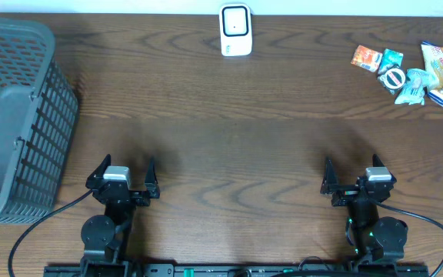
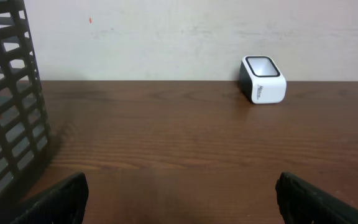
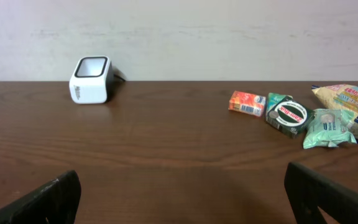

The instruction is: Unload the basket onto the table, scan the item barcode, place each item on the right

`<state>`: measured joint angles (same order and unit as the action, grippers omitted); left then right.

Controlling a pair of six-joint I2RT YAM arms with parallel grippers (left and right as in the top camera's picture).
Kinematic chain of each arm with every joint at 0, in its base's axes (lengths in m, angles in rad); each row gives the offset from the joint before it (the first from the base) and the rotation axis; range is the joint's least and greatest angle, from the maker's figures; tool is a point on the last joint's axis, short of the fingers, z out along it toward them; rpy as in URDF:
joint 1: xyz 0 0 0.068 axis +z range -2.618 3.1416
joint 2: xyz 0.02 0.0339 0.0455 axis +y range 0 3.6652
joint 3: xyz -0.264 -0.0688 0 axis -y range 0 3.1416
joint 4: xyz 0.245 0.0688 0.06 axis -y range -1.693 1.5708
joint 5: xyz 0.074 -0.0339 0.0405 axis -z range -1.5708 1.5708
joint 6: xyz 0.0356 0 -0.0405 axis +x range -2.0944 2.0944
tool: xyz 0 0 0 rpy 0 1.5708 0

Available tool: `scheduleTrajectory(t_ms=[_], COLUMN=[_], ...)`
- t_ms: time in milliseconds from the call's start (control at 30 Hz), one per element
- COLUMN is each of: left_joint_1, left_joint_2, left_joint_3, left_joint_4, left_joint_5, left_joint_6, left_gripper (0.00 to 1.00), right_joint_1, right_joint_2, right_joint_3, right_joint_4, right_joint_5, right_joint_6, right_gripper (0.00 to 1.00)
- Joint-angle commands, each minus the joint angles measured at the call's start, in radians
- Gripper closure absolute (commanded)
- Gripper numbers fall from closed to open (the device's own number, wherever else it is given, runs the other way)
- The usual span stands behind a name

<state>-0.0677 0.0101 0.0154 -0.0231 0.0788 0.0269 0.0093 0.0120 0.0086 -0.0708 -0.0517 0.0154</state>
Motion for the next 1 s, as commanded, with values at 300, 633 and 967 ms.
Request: scheduleTrajectory(t_ms=[300, 633, 967], left_joint_1=[-0.004, -0.004, -0.004], left_joint_2=[-0.008, -0.006, -0.006], left_joint_3=[-0.011, -0.011, -0.011], left_joint_4=[-0.047, -0.044, -0.044], left_joint_5=[0.003, -0.005, -0.005], left_joint_6=[0.022, 0.021, 0.021], left_gripper=[0.05, 0.05, 0.05], right_joint_1=[-0.006, -0.006, -0.006], right_joint_2=[-0.005, -0.005, -0.005], right_joint_3=[-0.002, -0.002, -0.002], right_joint_4=[-0.003, -0.003, -0.003], right_joint_5=[0.000, 0.000, 0.000], right_joint_6=[0.013, 0.013, 0.013], right_gripper=[0.00, 0.01, 0.01])
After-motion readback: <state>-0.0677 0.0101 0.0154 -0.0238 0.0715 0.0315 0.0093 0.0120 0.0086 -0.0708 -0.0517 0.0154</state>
